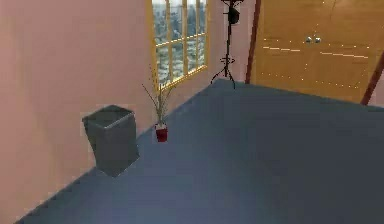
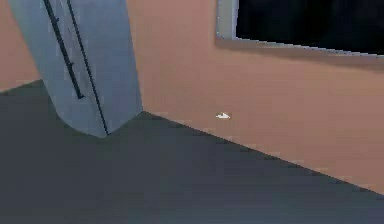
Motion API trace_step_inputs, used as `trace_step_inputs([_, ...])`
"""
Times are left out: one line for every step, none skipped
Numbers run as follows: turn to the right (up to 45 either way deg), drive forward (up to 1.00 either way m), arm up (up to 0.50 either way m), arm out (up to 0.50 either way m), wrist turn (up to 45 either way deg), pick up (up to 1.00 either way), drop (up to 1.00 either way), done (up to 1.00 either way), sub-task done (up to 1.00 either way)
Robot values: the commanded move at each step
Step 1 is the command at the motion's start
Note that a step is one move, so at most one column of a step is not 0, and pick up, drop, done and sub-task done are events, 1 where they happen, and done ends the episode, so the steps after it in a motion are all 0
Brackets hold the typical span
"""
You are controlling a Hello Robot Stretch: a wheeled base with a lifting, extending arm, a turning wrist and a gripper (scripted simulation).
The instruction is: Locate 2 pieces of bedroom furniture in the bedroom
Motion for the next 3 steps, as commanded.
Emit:
trace_step_inputs([45.0,0.0,0.0,0.0,0.0,0.0,0.0,0.0,0.0])
trace_step_inputs([45.0,0.0,0.0,0.0,0.0,0.0,0.0,0.0,0.0])
trace_step_inputs([45.0,0.0,0.0,0.0,0.0,0.0,0.0,0.0,0.0])
